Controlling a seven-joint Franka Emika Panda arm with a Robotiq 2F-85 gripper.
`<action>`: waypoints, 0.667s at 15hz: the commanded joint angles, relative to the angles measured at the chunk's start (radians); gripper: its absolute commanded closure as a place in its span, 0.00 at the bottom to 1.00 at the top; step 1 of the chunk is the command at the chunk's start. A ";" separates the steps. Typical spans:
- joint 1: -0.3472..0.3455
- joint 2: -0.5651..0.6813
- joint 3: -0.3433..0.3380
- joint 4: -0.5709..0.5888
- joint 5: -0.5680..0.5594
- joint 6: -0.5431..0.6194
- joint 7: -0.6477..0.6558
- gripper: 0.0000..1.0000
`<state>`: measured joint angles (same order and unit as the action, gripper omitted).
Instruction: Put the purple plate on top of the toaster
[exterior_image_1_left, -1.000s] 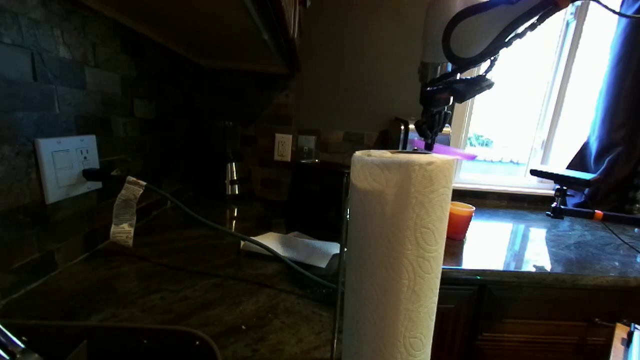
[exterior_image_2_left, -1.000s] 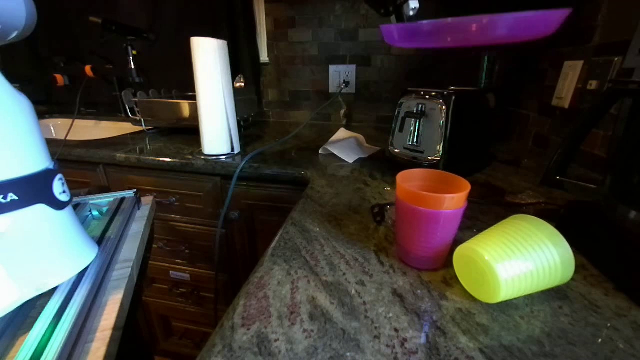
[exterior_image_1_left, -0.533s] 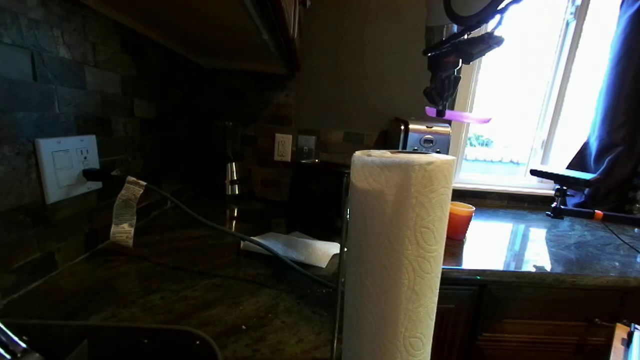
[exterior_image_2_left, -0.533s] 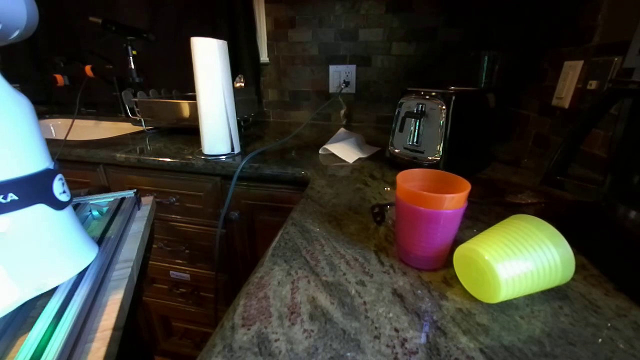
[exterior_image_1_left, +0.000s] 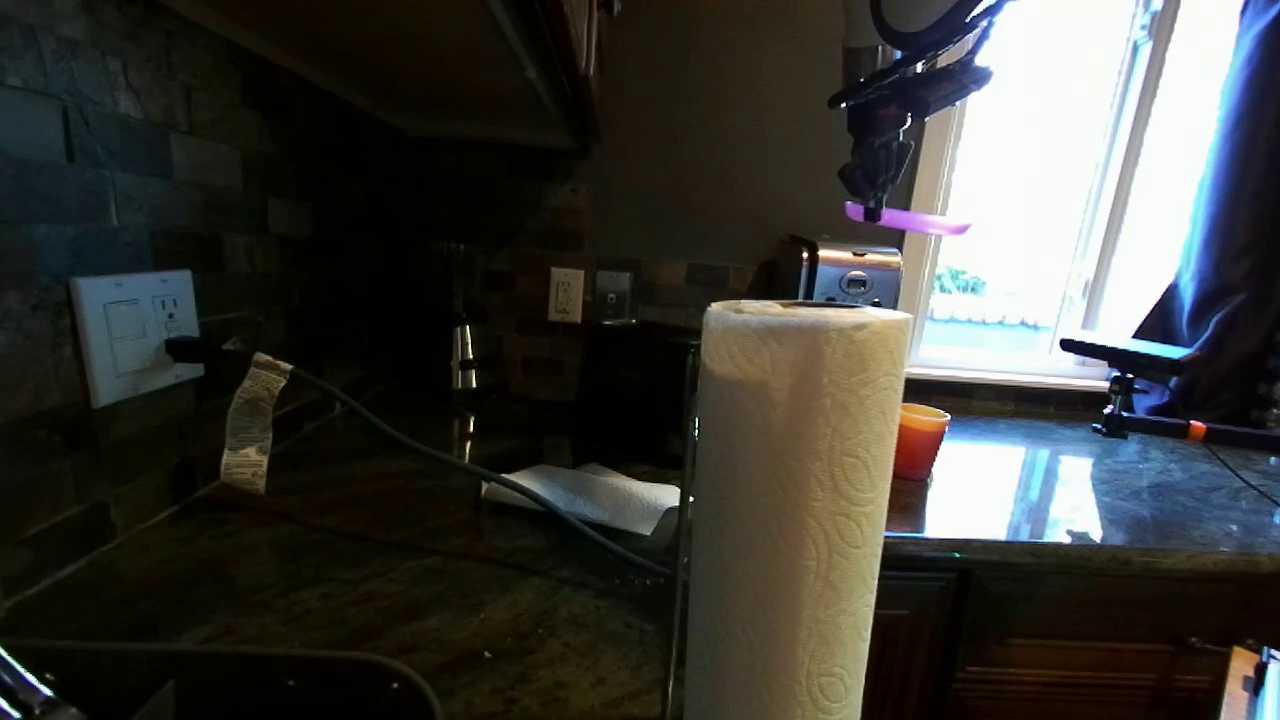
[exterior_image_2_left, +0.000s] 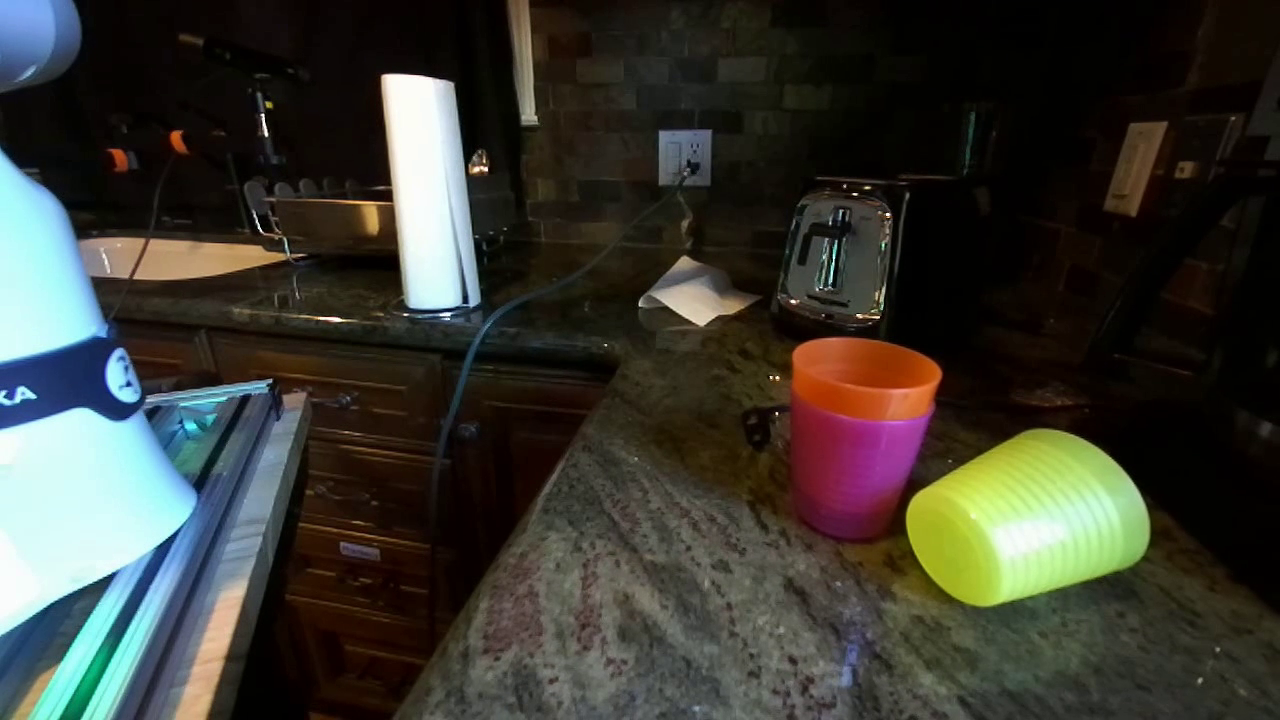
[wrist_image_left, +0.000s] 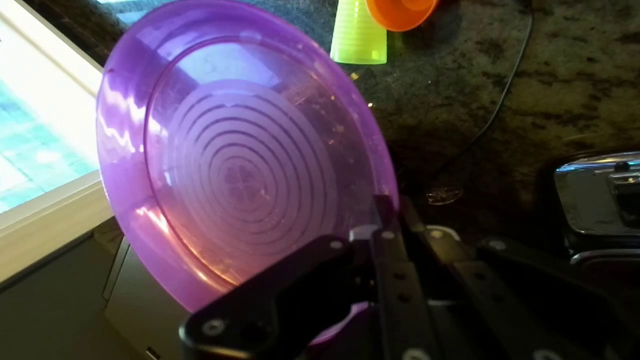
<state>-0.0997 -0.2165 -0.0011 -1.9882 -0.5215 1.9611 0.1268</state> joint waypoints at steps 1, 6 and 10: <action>0.006 0.001 -0.005 0.003 -0.001 -0.004 0.000 0.99; -0.001 0.120 -0.019 0.165 -0.048 -0.020 -0.118 0.99; 0.004 0.240 -0.038 0.330 -0.067 -0.037 -0.227 0.99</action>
<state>-0.1000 -0.0829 -0.0244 -1.7995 -0.5597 1.9610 -0.0294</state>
